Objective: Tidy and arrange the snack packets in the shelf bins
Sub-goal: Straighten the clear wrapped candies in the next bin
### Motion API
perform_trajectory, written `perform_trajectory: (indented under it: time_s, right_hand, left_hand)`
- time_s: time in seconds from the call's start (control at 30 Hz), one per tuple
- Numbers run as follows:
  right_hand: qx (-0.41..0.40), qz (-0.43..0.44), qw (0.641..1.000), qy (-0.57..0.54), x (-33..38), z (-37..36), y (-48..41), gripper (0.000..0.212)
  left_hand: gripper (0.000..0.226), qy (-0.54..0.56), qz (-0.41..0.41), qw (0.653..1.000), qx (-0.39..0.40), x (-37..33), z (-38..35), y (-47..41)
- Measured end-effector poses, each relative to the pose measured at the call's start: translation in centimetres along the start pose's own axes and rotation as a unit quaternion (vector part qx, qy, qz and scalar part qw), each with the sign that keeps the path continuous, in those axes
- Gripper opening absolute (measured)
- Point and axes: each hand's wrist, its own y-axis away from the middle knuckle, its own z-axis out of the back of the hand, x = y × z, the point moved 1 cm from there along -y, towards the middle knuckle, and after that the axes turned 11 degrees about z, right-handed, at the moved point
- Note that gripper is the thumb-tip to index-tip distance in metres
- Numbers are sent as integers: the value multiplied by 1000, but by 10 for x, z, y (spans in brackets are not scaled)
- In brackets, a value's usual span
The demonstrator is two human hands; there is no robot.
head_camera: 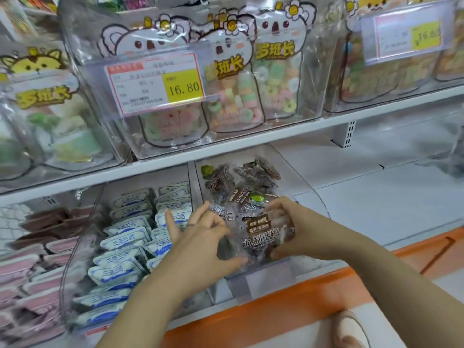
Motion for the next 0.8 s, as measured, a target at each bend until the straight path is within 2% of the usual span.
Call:
perform_trajectory:
  time_s: [0.1,0.2,0.33,0.47,0.63,0.8]
  right_hand:
    - [13,-4,1000,18,6,5,1,80]
    - [32,6,999,18,12,7,1,72]
    - [60,10,997,39,14,7,1,61]
    - [27,28,998,49,12,2,1,57]
    - [48,25,994,91,3,-2,-10,43]
    - [64,29,988,137,-3,-3,-12,46]
  left_hand:
    - [66,5,-1,1000,-3,2,0,3]
    - [73,39,1,999,0,5,3,4]
    - [53,35,-22,999,6,7,3,2]
    - [38,0,-31,1000,3,5,5,3]
    - [44,-86,-47,995,2,2,-1,2]
    - [35,23,-52,998,15,8,12,1]
